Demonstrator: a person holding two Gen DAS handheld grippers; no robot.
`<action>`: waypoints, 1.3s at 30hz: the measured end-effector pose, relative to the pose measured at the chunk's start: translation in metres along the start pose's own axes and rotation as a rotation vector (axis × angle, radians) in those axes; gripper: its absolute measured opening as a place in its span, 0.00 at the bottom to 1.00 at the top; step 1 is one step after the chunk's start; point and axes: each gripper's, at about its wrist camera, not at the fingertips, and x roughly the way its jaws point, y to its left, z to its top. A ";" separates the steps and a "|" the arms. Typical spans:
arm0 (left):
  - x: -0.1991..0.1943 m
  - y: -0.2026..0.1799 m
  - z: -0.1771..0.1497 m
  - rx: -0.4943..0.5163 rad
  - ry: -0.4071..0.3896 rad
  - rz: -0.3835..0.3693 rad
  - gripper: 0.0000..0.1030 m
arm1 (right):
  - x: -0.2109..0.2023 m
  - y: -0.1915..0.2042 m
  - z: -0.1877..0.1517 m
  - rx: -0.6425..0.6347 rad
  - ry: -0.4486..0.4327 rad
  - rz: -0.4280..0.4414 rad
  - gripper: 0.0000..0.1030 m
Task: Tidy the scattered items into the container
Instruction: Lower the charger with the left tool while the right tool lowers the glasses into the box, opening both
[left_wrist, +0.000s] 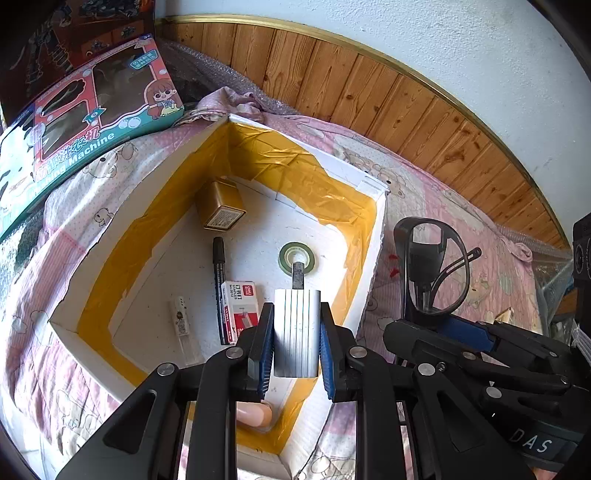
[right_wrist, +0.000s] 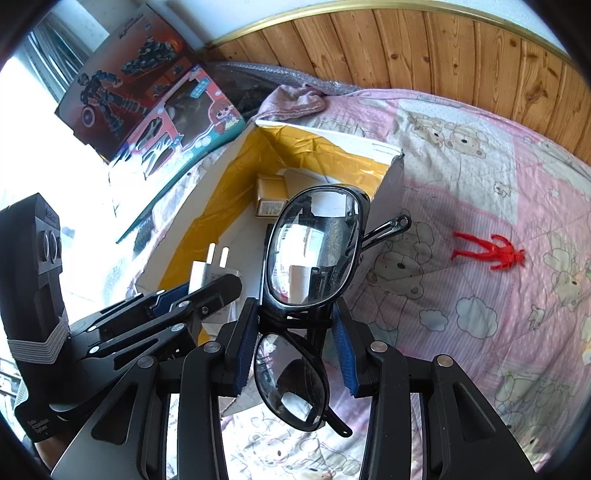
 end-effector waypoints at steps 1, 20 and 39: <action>0.002 0.002 0.003 -0.011 0.003 -0.005 0.22 | 0.001 0.000 0.004 -0.003 -0.001 0.000 0.39; 0.064 0.032 0.019 -0.185 0.126 -0.056 0.22 | 0.054 0.013 0.073 -0.176 0.046 -0.008 0.39; 0.108 0.042 0.008 -0.259 0.264 -0.084 0.25 | 0.137 0.009 0.110 -0.200 0.188 0.028 0.43</action>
